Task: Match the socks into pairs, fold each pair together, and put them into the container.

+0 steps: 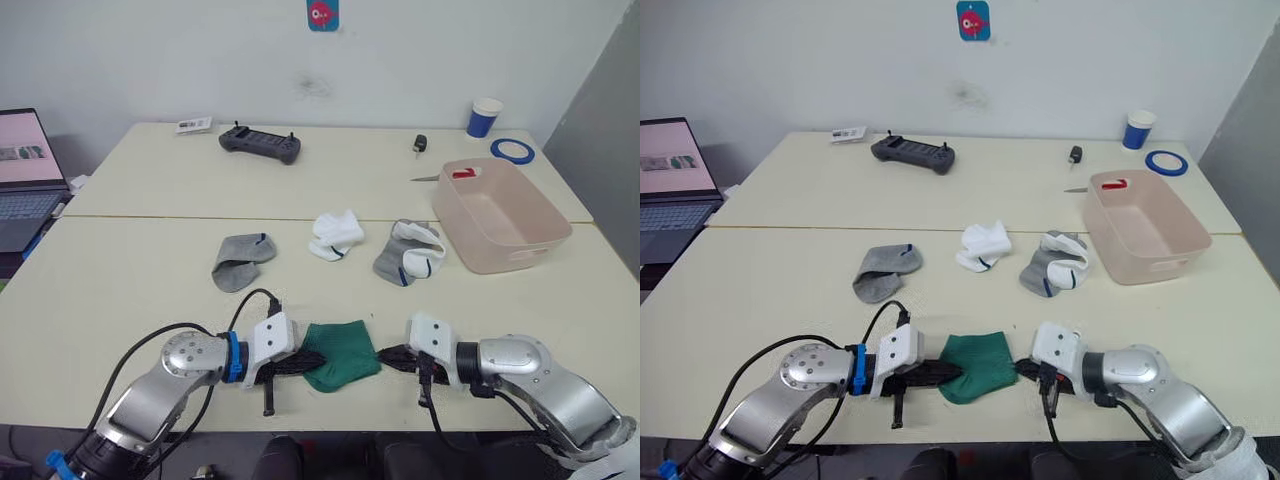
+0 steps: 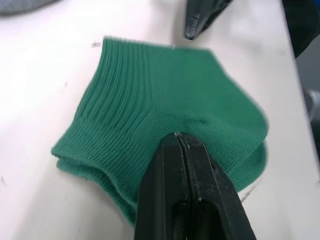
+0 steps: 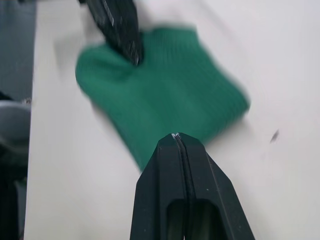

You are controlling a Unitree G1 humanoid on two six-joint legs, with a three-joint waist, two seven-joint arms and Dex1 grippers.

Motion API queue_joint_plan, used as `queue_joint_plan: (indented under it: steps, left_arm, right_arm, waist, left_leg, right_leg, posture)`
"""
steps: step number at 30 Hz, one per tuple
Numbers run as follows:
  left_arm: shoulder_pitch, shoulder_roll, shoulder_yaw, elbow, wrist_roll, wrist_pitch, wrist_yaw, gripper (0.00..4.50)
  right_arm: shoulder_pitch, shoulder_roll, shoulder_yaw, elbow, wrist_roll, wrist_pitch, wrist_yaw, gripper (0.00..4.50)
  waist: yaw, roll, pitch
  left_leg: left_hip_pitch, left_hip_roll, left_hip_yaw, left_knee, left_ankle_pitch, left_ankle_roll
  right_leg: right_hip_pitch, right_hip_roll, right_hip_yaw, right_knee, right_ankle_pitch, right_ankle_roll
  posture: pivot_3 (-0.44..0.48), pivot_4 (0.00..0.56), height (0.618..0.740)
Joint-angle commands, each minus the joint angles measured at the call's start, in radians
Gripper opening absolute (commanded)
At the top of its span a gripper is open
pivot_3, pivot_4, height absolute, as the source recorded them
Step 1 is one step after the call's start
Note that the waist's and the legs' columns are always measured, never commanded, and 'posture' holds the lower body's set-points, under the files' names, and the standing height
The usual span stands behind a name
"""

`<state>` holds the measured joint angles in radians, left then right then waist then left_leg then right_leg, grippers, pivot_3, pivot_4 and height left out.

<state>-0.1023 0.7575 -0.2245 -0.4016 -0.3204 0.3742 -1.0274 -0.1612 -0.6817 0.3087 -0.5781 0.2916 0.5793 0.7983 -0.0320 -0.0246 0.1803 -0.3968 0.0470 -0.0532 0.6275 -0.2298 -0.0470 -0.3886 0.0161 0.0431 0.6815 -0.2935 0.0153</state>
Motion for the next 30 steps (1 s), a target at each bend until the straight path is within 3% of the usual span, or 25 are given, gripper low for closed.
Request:
queue_joint_plan:
  steps: [1, 6, 10, 15, 19, 23, 30]
  left_arm:
    - [-0.048, -0.012, 0.004, -0.033, 0.014, 0.021, 0.028, 0.00]
    - [-0.071, -0.034, -0.062, 0.071, 0.136, -0.026, 0.066, 0.00]
    - [-0.039, -0.047, -0.083, 0.117, 0.170, -0.013, 0.083, 0.00]
    - [-0.027, -0.079, -0.032, 0.091, 0.125, -0.018, 0.104, 0.00]
    - [-0.032, -0.082, 0.045, -0.003, -0.016, 0.031, 0.057, 0.00]
    - [-0.037, -0.048, 0.035, -0.048, -0.065, 0.122, 0.026, 0.00]
    - [0.025, -0.013, -0.035, 0.069, 0.062, 0.060, 0.044, 0.00]
  right_arm:
    - [-0.055, 0.067, 0.025, 0.016, -0.033, 0.000, -0.052, 0.01]
    - [-0.111, 0.148, 0.133, 0.135, -0.154, -0.017, -0.107, 0.01]
    - [-0.084, 0.098, 0.139, 0.172, -0.209, -0.005, -0.097, 0.01]
    - [-0.019, 0.071, -0.022, 0.085, -0.082, -0.010, -0.058, 0.01]
    - [0.011, 0.049, -0.130, 0.006, 0.031, 0.093, -0.033, 0.01]
    - [0.033, 0.061, -0.184, -0.035, 0.118, 0.197, -0.055, 0.93]
    - [-0.003, 0.079, -0.161, -0.085, 0.227, 0.428, -0.110, 3.48]
  waist:
    - [0.000, 0.000, 0.000]
    - [0.000, 0.000, 0.000]
    - [0.004, 0.001, 0.000]
    - [0.004, 0.000, 0.000]
    - [0.001, 0.000, 0.000]
    - [0.001, 0.001, 0.000]
    - [0.001, 0.001, 0.001]
  left_leg:
    - [0.000, 0.000, 0.000, 0.000, 0.000, 0.000]
    - [-0.001, -0.001, 0.001, 0.000, 0.000, 0.000]
    - [-0.002, -0.001, 0.001, 0.000, 0.000, 0.000]
    - [0.000, -0.001, 0.001, 0.000, 0.000, 0.000]
    - [0.000, -0.001, 0.001, 0.001, 0.000, 0.000]
    - [-0.001, 0.000, 0.000, 0.000, 0.000, 0.000]
    - [0.000, 0.000, 0.000, 0.000, 0.000, 0.000]
  right_leg:
    - [0.000, 0.000, 0.000, 0.000, 0.000, 0.000]
    - [-0.001, 0.000, 0.001, -0.001, 0.000, 0.000]
    - [-0.001, 0.000, 0.000, -0.001, 0.000, 0.000]
    - [0.001, -0.001, 0.000, -0.001, 0.000, 0.000]
    - [0.000, -0.001, 0.001, 0.000, 0.001, 0.000]
    - [0.000, 0.000, 0.000, 0.000, 0.001, 0.000]
    - [0.000, 0.000, 0.001, 0.000, 0.001, 0.000]
  posture:
    - [0.000, 0.150, 0.740]
    - [0.000, 0.150, 0.740]
    - [0.000, 0.150, 0.740]
    - [0.000, 0.150, 0.740]
    - [0.000, 0.150, 0.740]
    - [0.000, 0.150, 0.740]
    - [0.000, 0.150, 0.740]
